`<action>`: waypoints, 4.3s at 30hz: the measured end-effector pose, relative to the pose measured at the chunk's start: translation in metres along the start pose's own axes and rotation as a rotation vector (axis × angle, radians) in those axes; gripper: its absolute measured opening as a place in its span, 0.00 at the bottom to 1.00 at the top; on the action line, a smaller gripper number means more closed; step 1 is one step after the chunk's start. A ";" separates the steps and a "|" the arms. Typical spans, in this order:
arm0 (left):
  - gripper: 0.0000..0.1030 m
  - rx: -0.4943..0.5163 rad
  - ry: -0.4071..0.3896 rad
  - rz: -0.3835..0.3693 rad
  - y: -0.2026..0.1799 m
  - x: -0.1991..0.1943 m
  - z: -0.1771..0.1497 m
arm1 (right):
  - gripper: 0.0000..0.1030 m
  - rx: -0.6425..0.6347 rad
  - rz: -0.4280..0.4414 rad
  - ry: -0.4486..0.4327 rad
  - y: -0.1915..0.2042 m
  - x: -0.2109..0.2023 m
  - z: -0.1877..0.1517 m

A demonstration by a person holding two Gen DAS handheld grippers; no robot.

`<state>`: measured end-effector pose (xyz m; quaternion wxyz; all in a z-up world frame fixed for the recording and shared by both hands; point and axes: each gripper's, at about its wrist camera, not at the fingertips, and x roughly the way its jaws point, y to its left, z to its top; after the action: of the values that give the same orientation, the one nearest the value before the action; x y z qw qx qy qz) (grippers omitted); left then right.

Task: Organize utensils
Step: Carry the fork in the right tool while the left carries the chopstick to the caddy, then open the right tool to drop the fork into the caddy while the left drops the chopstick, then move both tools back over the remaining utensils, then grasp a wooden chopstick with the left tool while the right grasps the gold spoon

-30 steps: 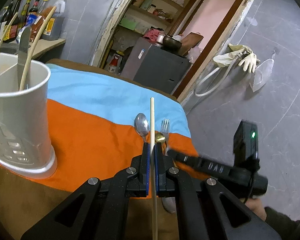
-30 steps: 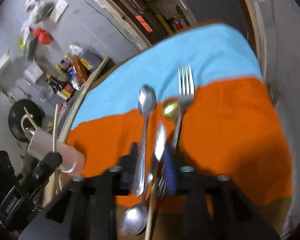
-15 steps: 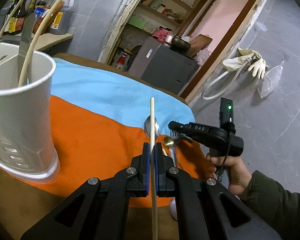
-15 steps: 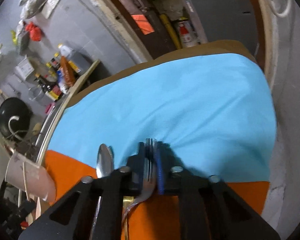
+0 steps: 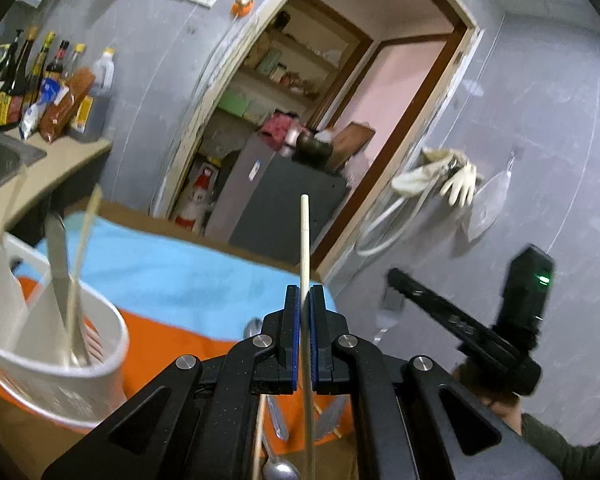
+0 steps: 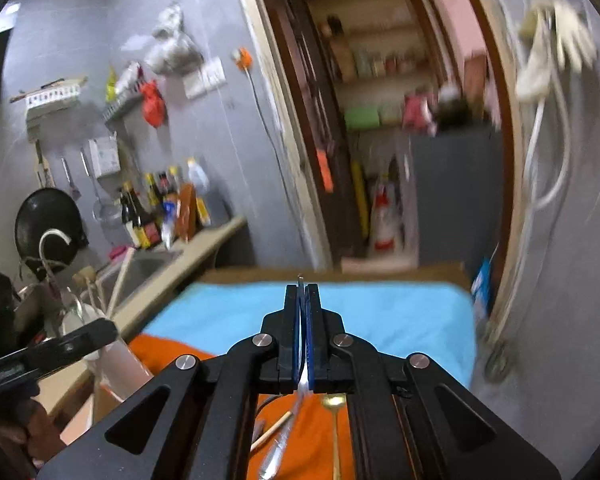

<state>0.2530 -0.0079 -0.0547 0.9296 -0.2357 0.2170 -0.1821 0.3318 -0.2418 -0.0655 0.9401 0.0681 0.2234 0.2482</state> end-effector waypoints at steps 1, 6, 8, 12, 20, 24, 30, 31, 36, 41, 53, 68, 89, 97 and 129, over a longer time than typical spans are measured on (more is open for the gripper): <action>0.02 0.002 -0.009 -0.001 0.002 -0.005 0.007 | 0.01 -0.012 -0.008 -0.031 0.009 -0.008 0.006; 0.02 -0.024 -0.076 -0.010 0.026 -0.038 0.042 | 0.01 -0.089 -0.034 -0.154 0.060 -0.028 0.035; 0.02 -0.050 -0.114 0.002 0.043 -0.053 0.057 | 0.01 -0.110 -0.027 -0.200 0.086 -0.029 0.046; 0.02 -0.099 -0.202 0.038 0.089 -0.084 0.085 | 0.01 -0.150 -0.002 -0.257 0.127 -0.024 0.054; 0.02 -0.157 -0.329 0.138 0.172 -0.110 0.102 | 0.01 -0.238 0.028 -0.280 0.200 0.016 0.043; 0.02 -0.131 -0.358 0.184 0.191 -0.104 0.100 | 0.01 -0.262 0.001 -0.259 0.215 0.035 0.026; 0.02 -0.035 -0.350 0.257 0.193 -0.089 0.075 | 0.02 -0.322 -0.039 -0.220 0.226 0.056 0.000; 0.02 -0.023 -0.347 0.268 0.193 -0.088 0.069 | 0.02 -0.327 -0.047 -0.215 0.227 0.058 -0.004; 0.02 0.070 -0.347 0.311 0.182 -0.083 0.049 | 0.02 -0.346 -0.052 -0.179 0.228 0.067 -0.021; 0.02 0.135 -0.325 0.313 0.173 -0.081 0.041 | 0.03 -0.336 -0.033 -0.140 0.231 0.072 -0.029; 0.39 0.081 -0.246 0.284 0.159 -0.101 0.038 | 0.21 -0.193 0.092 -0.093 0.214 0.061 -0.024; 0.98 0.200 -0.323 0.423 0.065 -0.102 0.032 | 1.00 -0.056 0.014 -0.224 0.136 -0.019 0.004; 0.98 0.355 0.019 0.400 -0.040 0.002 -0.076 | 1.00 -0.018 -0.149 -0.048 0.002 -0.051 -0.040; 0.96 0.345 0.183 0.451 -0.035 0.049 -0.107 | 1.00 0.030 -0.120 0.149 -0.037 -0.006 -0.074; 0.33 0.408 0.571 0.509 0.011 0.144 -0.124 | 0.34 -0.203 -0.070 0.548 -0.022 0.133 -0.105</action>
<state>0.3156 -0.1066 -0.2044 0.8752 0.0739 0.4761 -0.0442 0.3969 -0.1929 -0.2158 0.8549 -0.1036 0.4450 0.2459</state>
